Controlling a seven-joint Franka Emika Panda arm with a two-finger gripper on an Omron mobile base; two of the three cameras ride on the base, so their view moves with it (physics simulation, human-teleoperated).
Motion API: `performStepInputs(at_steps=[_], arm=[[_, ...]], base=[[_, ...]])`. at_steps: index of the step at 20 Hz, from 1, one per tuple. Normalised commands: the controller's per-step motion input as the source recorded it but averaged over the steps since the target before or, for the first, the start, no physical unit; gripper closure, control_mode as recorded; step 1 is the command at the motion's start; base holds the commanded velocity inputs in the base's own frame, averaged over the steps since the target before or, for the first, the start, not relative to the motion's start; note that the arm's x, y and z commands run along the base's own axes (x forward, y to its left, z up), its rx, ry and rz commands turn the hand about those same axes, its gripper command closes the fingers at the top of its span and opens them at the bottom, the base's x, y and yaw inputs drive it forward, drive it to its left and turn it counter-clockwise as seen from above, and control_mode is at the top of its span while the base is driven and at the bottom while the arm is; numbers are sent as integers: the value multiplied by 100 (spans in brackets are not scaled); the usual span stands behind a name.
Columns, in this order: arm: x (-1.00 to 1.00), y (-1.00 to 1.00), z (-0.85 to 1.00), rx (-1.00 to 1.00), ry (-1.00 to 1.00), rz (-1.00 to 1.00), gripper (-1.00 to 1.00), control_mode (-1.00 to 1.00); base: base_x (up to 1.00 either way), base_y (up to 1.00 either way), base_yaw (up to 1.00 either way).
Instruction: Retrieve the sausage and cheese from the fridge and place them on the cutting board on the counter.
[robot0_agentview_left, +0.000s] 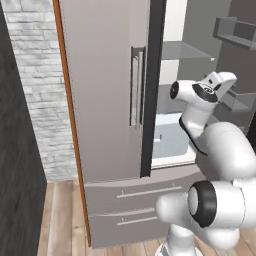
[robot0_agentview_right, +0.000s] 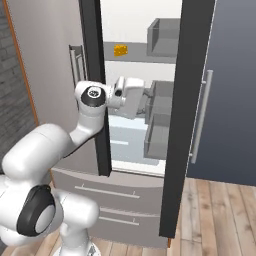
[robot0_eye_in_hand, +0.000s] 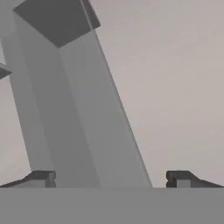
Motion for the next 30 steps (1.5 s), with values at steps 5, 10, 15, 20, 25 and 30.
performStepInputs(at_steps=[5,10,15,20,25,30], arm=[[-2,-100,-36,0,4,-9,-100,-100],[-30,-7,-7,2,-18,-1,-100,-100],[-87,96,24,0,-52,4,-100,-100],[-53,97,61,27,-35,4,-100,-100],[-35,86,56,50,-13,1,-100,-100],[-12,62,15,54,3,11,-100,-100]], base=[[0,0,0],[0,0,0],[0,0,0],[0,0,0],[0,0,0],[0,0,0]])
